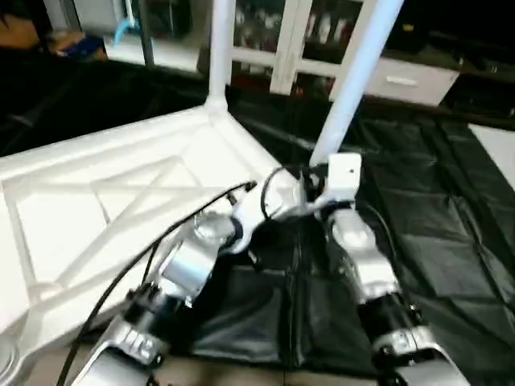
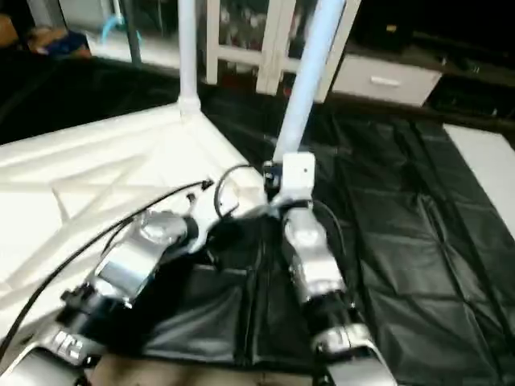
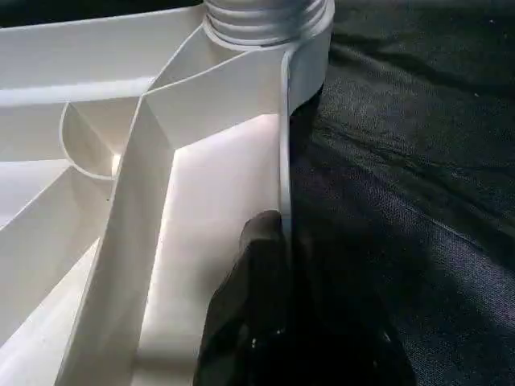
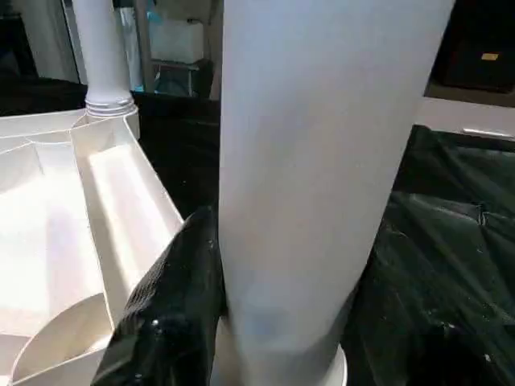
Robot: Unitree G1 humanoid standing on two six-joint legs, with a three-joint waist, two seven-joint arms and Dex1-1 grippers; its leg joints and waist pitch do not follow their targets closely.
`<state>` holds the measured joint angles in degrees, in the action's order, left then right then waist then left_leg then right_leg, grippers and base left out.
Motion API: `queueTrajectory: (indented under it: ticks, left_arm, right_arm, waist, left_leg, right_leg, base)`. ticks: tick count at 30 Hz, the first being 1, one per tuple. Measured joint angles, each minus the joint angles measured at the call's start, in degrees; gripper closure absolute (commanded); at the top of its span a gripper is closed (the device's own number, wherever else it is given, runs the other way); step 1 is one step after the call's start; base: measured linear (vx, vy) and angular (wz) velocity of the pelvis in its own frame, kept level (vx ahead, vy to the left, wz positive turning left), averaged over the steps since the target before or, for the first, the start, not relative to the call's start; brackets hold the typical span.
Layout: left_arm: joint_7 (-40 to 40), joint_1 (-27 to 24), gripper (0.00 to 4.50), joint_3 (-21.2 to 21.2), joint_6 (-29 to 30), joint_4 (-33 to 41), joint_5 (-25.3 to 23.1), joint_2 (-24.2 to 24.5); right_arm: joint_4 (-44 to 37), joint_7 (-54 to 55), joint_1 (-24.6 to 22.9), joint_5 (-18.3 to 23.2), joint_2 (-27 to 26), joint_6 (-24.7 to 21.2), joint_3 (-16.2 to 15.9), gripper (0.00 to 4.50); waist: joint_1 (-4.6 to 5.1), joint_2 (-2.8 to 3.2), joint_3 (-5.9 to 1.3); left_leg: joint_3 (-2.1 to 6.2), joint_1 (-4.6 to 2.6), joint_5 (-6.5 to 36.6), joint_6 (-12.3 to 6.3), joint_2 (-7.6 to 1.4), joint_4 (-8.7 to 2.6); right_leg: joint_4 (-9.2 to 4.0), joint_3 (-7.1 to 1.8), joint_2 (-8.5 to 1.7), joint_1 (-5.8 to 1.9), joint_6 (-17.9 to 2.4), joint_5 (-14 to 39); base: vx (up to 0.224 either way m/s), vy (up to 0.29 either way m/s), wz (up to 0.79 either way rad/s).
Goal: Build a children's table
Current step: Insert table leg to table base
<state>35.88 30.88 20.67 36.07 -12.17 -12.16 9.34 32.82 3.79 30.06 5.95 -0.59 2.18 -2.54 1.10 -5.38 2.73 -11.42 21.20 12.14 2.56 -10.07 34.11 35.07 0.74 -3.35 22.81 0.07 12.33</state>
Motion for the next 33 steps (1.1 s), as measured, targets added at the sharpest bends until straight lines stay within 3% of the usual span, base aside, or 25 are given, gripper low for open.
queueTrajectory:
  ticks: [3,6,15,18,21,24,26,33]
  left_arm:
    - [0.2,-0.4,4.50,0.0,0.0,0.7,0.1,0.9]
    - [0.4,-0.7,4.50,0.0,0.0,1.1,0.2,1.3]
    - [2.8,-0.9,4.50,0.2,-0.6,2.3,1.3,3.0]
    - [4.7,-1.3,4.50,0.6,-1.8,2.8,2.1,4.6]
    - [8.2,-2.6,4.50,1.1,-5.0,4.3,2.9,7.7]
    - [14.5,-5.1,4.50,1.7,-8.8,7.1,5.0,12.1]
    - [19.1,-6.9,4.50,2.0,-11.9,8.9,6.3,15.0]
    - [26.0,-8.1,4.50,3.0,-13.7,10.3,9.0,17.0]
  right_arm:
    - [0.6,-1.4,0.1,0.3,-0.4,0.8,0.4,2.66]
    - [0.5,-3.7,-0.4,0.7,-0.4,1.8,1.1,1.96]
    - [-3.8,-9.5,-6.4,2.2,1.6,-1.3,-0.3,1.27]
    - [-8.9,-16.1,-9.7,3.5,5.2,-3.2,-1.5,1.27]
    - [-14.4,-25.9,-12.5,8.2,9.4,-5.7,-1.6,1.27]
    - [-19.3,-38.3,-14.0,12.1,17.2,-7.0,-2.1,1.27]
    - [-20.2,-46.1,-14.0,13.7,22.2,-7.3,-2.2,1.27]
    - [-20.4,-61.9,-13.9,16.4,28.3,-9.6,-3.6,1.27]
  waist:
    - [0.09,0.03,0.02]
    - [0.09,0.07,0.05]
    - [-0.16,0.36,0.31]
    - [-0.50,0.37,0.32]
    - [-0.63,0.43,0.36]
    - [-1.08,0.47,0.38]
    - [-1.54,0.50,0.37]
    - [-2.74,0.79,0.41]
  left_leg:
    - [-0.01,-0.01,0.1,0.22,0.00,0.01]
    - [-0.02,-0.01,0.1,0.23,0.00,0.02]
    - [-0.05,0.08,0.0,-0.05,-0.04,0.04]
    - [-0.05,0.08,0.0,-0.06,-0.05,0.04]
    - [-0.05,0.07,-0.1,-0.07,-0.08,0.05]
    - [-0.05,0.06,0.0,-0.08,-0.08,0.09]
    - [-0.05,-0.03,0.0,-0.09,-0.08,0.12]
    - [-0.16,-0.17,-0.1,-0.14,-0.07,0.32]
  right_leg:
    - [-0.01,-0.02,0.00,-0.01,0.0,0.0]
    - [-0.01,-0.02,0.00,-0.01,0.0,0.0]
    - [0.03,-0.01,0.01,0.08,0.0,0.0]
    - [0.04,0.00,0.01,0.08,0.0,0.0]
    - [0.10,0.01,0.02,0.09,0.0,0.0]
    - [0.09,0.00,0.01,0.06,0.0,0.0]
    - [0.12,0.03,0.01,-0.04,0.0,0.0]
    - [0.22,0.04,-0.12,-0.27,-0.2,-0.1]
  base:
    - [0.000,0.000,0.00]
    - [0.000,0.000,0.00]
    - [0.000,0.000,0.00]
    - [0.000,0.000,0.00]
    - [0.000,0.000,0.00]
    - [0.000,0.000,0.00]
    - [0.000,0.000,0.00]
    - [0.000,0.000,0.00]
